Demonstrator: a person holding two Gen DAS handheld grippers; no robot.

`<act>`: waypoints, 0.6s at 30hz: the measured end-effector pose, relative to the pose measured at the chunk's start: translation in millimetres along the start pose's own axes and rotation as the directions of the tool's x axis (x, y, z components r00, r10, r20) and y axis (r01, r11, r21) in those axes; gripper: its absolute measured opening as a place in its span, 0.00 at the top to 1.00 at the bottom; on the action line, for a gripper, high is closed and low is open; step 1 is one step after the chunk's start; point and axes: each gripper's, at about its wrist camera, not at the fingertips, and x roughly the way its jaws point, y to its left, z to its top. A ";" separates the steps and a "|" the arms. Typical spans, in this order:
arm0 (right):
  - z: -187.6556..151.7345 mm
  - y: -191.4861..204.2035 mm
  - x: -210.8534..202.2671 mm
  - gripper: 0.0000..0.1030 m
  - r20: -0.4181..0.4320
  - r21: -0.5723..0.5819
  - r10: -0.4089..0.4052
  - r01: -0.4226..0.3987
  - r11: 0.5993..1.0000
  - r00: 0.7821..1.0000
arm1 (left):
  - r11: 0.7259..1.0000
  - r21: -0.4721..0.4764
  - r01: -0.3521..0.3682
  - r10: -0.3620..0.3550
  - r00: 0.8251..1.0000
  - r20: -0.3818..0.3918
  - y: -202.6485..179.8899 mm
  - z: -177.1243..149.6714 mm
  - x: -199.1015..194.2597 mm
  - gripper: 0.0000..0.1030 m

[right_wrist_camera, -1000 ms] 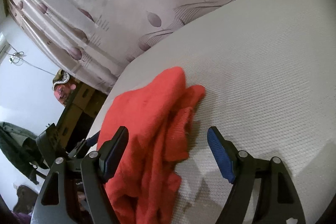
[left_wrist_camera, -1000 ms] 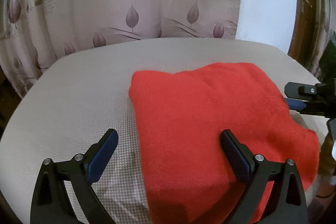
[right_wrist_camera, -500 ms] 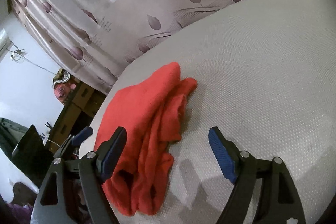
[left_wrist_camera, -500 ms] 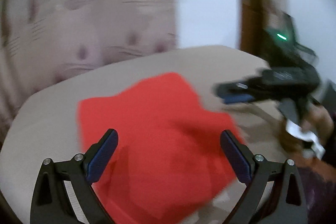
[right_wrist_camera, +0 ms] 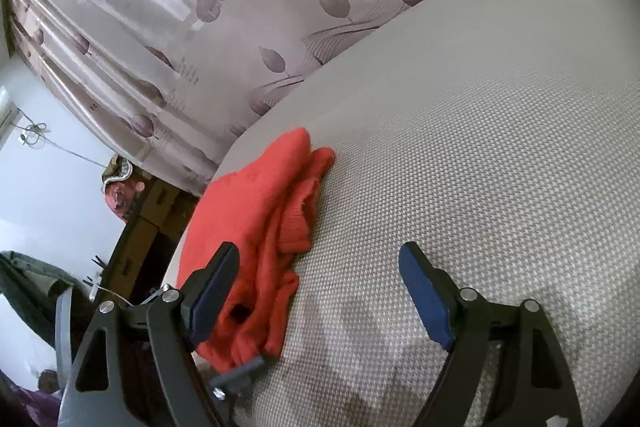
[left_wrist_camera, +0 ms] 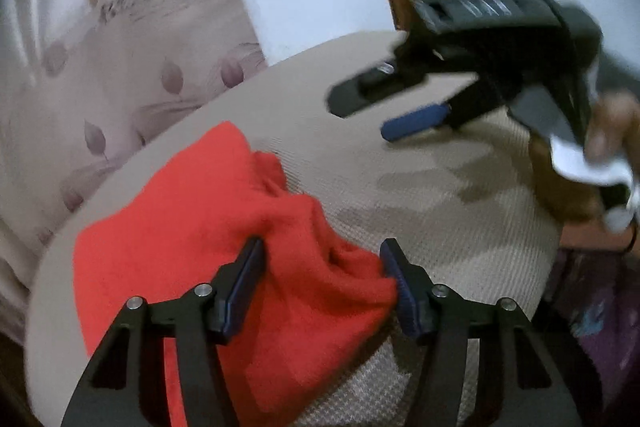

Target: Fold small clothes

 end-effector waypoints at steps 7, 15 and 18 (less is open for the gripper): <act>-1.6 1.8 0.3 0.22 -0.006 -0.018 -0.011 0.011 1.000 1.000 | 0.991 0.101 -0.086 0.085 0.996 0.013 -20.7 -2.2 -1.9 0.31; -7.8 44.7 -15.7 0.21 0.120 -0.180 -0.253 0.272 0.945 0.960 | 0.986 -0.004 -0.165 0.164 0.977 0.137 -9.0 0.7 -41.7 0.22; -17.1 74.9 -23.1 0.17 0.213 -0.270 -0.329 0.379 0.885 0.920 | 0.974 -0.079 -0.212 0.223 0.960 0.168 6.2 6.0 -55.3 0.14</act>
